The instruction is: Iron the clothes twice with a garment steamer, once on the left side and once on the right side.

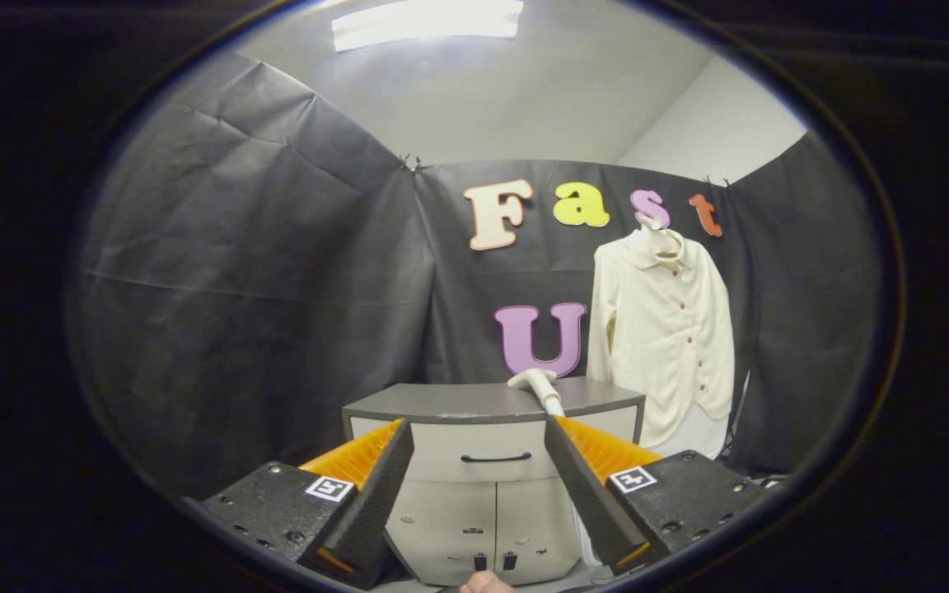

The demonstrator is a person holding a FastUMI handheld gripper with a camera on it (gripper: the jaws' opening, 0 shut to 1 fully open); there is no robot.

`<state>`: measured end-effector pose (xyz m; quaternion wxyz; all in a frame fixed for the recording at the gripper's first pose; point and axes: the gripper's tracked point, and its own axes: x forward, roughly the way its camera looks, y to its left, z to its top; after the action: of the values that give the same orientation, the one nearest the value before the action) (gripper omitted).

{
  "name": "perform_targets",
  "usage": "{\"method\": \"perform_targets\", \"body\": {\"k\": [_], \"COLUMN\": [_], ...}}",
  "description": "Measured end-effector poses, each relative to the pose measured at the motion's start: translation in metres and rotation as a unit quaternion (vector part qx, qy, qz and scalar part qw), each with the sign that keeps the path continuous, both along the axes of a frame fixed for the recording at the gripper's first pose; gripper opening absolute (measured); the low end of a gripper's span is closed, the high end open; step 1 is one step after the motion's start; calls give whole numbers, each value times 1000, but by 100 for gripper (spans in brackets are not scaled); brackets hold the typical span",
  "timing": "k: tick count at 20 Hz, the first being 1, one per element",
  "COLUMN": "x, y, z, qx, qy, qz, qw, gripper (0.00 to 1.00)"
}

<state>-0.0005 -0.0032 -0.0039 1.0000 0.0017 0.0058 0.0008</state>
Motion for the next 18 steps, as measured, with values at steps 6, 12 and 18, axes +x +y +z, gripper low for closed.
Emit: {"method": "perform_targets", "body": {"k": [6,12,18], "x": [11,36,68], "y": [-7,-20,-28], "z": [-4,-8,-10], "qx": [14,-10,-20], "qy": [12,20,29], "qz": [-2,-10,-8], "qw": [1000,1000,999], "gripper": [97,97,97]}}
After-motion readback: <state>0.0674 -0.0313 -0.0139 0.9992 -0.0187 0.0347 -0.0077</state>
